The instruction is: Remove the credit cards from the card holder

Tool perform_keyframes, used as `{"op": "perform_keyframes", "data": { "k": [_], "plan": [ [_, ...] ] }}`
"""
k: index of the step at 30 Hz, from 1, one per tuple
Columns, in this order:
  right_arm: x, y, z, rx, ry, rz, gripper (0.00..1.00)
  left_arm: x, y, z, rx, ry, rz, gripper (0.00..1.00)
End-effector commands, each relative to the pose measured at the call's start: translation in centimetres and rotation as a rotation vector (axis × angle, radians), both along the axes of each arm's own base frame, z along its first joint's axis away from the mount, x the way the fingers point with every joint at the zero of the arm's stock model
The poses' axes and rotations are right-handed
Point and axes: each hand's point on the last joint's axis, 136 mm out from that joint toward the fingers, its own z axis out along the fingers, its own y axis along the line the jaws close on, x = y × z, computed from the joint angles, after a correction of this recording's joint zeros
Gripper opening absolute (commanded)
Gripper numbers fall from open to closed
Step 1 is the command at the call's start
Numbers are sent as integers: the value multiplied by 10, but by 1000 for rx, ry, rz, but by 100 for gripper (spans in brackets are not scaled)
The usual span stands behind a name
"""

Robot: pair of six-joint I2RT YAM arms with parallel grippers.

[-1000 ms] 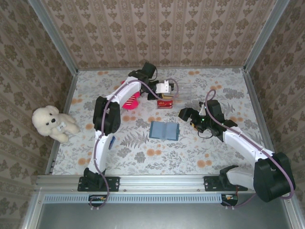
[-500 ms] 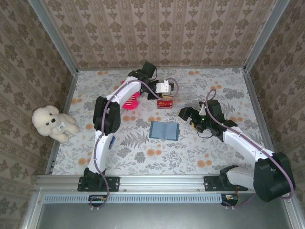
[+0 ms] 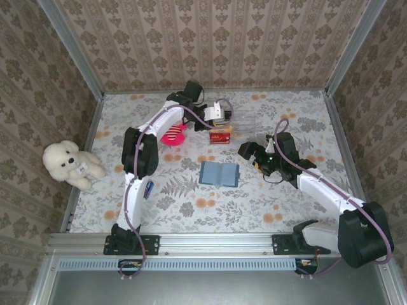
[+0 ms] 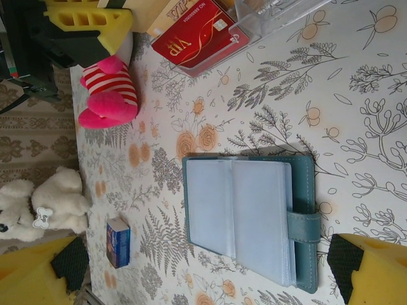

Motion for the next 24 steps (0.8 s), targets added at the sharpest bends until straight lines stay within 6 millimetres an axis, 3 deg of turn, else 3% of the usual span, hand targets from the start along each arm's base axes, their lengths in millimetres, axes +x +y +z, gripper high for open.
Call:
{"op": "perform_keyframes", "data": {
  "k": [1,11,24],
  "plan": [
    [4,3,6,23,-10,5,100,-11,-5,-9,25,5,-41,0],
    [5,2,3,21,-2,-1,100,-10,-8,-22,77,-9,-53,3],
    [8,5,0,34,7,6,100,-5,-7,-19,94,-43,-39,7]
  ]
}}
